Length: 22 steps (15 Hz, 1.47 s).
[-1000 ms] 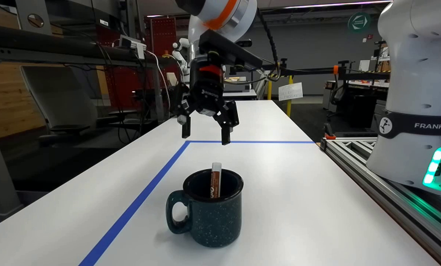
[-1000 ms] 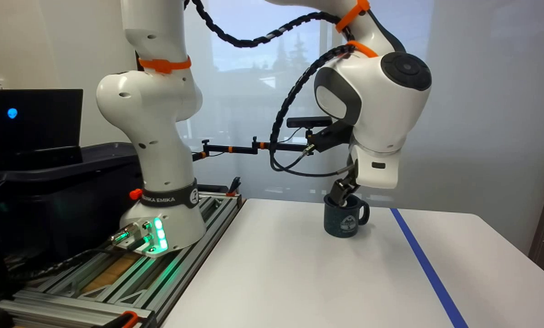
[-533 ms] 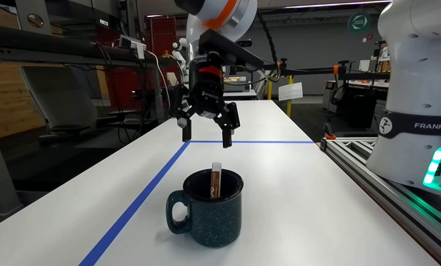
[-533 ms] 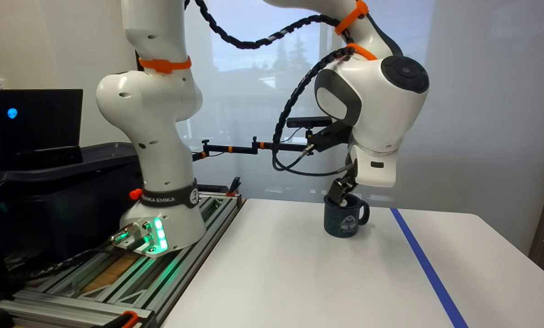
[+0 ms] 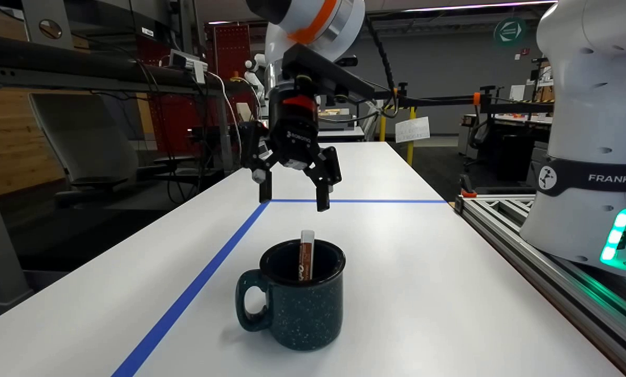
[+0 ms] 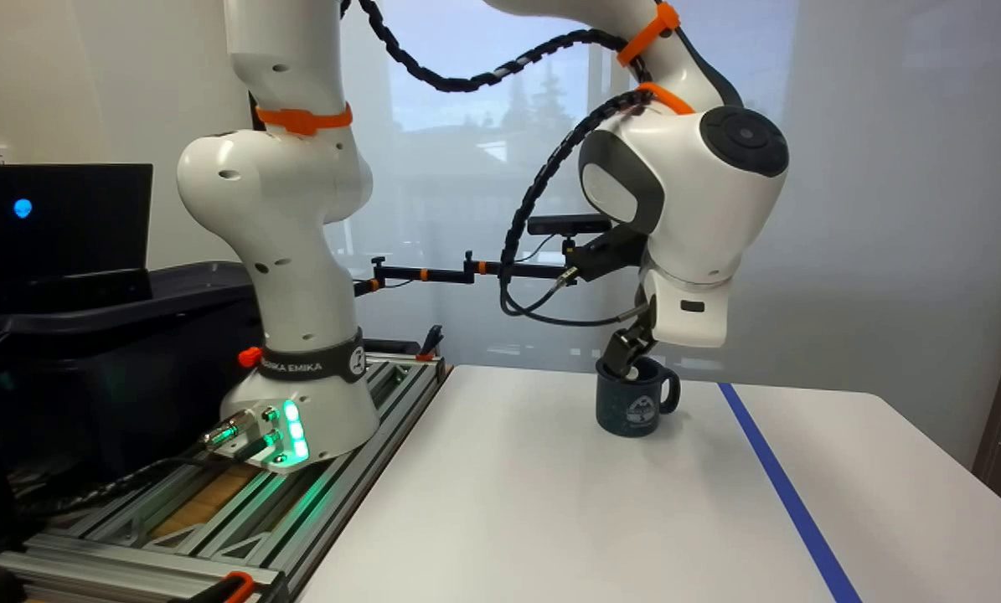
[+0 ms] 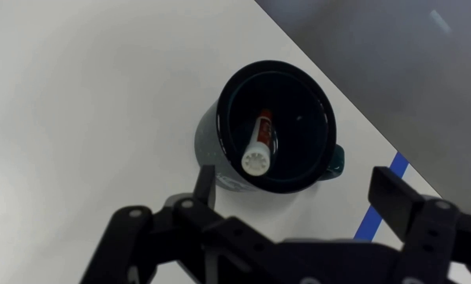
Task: Take the marker out of the cup and put it on the table
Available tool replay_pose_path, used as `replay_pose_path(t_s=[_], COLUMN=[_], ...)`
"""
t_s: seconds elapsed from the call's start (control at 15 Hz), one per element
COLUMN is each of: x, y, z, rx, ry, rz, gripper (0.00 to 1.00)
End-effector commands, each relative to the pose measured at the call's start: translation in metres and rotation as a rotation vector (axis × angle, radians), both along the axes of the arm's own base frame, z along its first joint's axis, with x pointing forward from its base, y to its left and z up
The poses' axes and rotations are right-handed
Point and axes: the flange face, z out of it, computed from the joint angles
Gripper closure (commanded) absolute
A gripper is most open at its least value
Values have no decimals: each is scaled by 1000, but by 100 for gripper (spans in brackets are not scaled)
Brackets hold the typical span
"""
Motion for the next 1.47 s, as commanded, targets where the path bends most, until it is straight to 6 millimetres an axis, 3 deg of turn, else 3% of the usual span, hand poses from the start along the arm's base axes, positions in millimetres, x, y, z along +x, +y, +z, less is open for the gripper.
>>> replay_pose_path(t_s=[0.0,0.4,0.47,0.53,0.67,0.87,1.07,1.33,1.4], x=[-3,-8,-8,-8,-7,-7,-7,-4,-3], y=[0,6,8,8,9,9,6,5,7], z=[-4,-14,-16,-18,-20,-23,-24,-24,-23], rx=[1,33,35,35,22,11,-6,-9,0], ry=[11,53,56,56,53,51,41,23,26], rz=[17,59,63,65,65,61,54,23,23], gripper=[0,0,7,24,38,39,28,32,37])
